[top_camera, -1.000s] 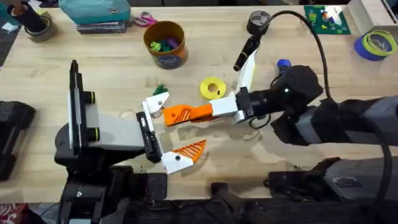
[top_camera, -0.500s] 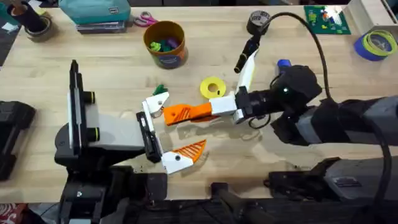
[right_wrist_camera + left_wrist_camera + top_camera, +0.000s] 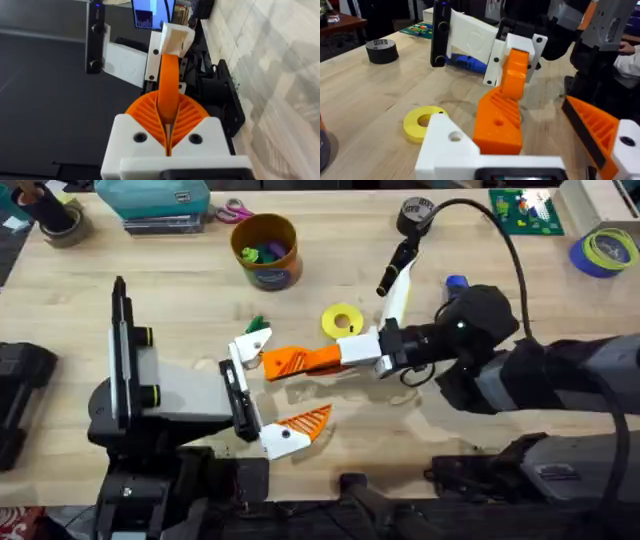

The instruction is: Pick up the gripper from the table and insert it into the empty holder that is missing its gripper. Then pick up a screw, insert it into the mounting hole, and use the screwdriver to tighten it. Finally, clean up the table by picking up the vegetable and placing it into the bucket.

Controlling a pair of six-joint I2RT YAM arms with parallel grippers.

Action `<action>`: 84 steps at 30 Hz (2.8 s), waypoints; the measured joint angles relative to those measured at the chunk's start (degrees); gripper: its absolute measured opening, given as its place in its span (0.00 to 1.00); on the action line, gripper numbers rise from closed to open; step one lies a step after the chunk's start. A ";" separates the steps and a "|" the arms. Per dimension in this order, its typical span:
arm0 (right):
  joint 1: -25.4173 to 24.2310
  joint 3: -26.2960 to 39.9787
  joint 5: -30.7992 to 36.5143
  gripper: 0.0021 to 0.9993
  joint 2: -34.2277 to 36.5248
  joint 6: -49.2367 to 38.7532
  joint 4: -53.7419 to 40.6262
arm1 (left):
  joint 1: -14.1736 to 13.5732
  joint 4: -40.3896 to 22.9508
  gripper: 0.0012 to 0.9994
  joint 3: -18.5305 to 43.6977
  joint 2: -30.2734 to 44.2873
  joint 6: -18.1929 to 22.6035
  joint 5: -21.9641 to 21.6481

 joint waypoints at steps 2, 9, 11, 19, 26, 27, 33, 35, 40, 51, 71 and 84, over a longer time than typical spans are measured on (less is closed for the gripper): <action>-0.01 0.00 0.00 0.01 0.02 0.00 -0.07 | 0.00 0.00 0.99 0.00 0.00 0.00 0.00; 0.01 0.00 0.04 0.01 0.00 0.05 -0.28 | 0.00 0.00 0.99 0.00 0.00 0.00 0.00; 0.01 0.00 0.23 0.01 0.02 0.17 -0.28 | 0.00 0.00 0.99 0.00 0.00 0.00 0.02; 0.01 0.00 0.48 0.01 0.00 0.20 -0.71 | 0.00 0.00 0.99 0.00 0.00 0.00 0.00; 0.01 0.00 0.66 0.01 0.01 0.20 -0.87 | 0.00 0.00 0.99 0.00 0.01 0.00 0.00; 0.01 0.00 0.68 0.01 0.01 0.20 -0.87 | 0.00 0.00 0.99 0.00 0.00 0.00 0.00; 0.01 0.00 1.15 0.01 0.24 0.21 0.30 | 0.00 0.00 0.99 0.00 0.01 0.00 0.00; 0.01 0.00 1.31 0.01 0.28 0.20 0.35 | 0.00 0.00 0.99 0.00 0.00 0.00 0.00; 0.18 0.00 1.53 0.01 0.28 0.20 0.37 | 0.00 0.00 0.99 0.00 0.00 0.00 0.00; 0.65 0.07 1.77 0.01 1.77 0.20 0.68 | 0.00 0.00 0.99 0.00 0.00 -0.02 -0.02; 1.50 1.29 3.65 0.01 2.82 2.14 1.42 | 0.00 0.00 0.99 0.00 0.00 0.02 -0.02; 2.79 8.47 4.00 0.01 10.00 4.76 1.85 | 0.07 0.04 0.99 0.00 0.00 -0.04 -0.74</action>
